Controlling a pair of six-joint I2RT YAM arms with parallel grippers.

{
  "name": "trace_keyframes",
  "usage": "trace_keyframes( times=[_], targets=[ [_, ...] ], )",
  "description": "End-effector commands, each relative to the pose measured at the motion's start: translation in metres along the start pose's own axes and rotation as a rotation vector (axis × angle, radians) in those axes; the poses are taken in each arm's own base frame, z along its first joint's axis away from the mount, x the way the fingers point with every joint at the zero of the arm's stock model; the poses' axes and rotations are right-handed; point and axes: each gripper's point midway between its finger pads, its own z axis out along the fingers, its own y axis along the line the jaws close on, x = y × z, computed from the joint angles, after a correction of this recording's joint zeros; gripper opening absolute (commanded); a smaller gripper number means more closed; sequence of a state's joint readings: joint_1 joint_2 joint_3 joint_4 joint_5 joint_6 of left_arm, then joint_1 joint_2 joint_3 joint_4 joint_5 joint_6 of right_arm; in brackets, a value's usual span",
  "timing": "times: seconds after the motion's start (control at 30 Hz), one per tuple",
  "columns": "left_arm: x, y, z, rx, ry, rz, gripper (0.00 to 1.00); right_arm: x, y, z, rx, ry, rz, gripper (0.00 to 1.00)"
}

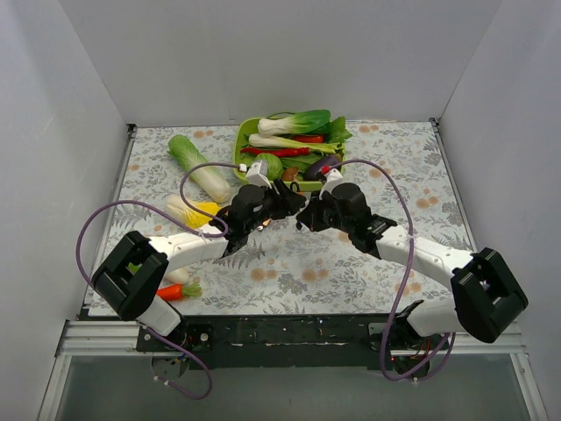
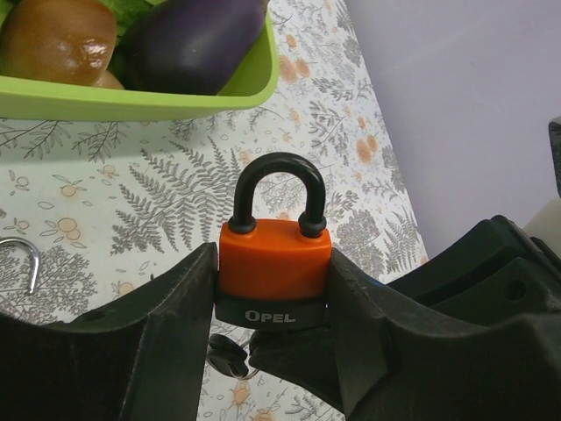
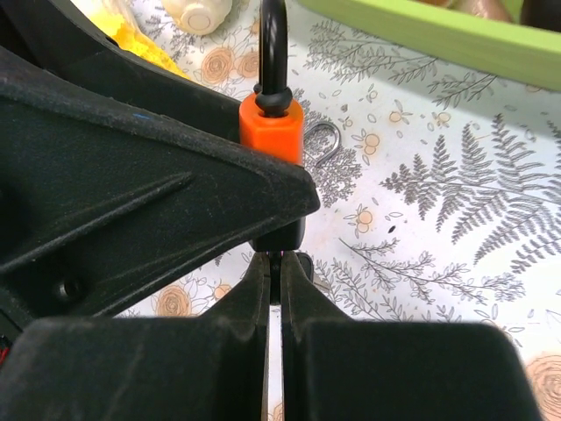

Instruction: Unlock with the key

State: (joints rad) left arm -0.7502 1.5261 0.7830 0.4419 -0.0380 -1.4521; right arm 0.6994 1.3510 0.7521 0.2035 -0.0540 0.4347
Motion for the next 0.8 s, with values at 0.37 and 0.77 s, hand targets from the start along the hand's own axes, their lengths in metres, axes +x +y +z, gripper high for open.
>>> trace_keyframes(
  times=[0.37,0.77],
  targets=[
    [0.062,-0.02,-0.02,0.053,0.209,0.126,0.0,-0.143,-0.002,-0.051,0.07,-0.563,-0.028,0.01],
    [0.067,-0.024,-0.019,0.06,0.236,0.083,0.0,-0.141,-0.002,-0.07,0.04,-0.659,-0.017,0.01]
  ],
)
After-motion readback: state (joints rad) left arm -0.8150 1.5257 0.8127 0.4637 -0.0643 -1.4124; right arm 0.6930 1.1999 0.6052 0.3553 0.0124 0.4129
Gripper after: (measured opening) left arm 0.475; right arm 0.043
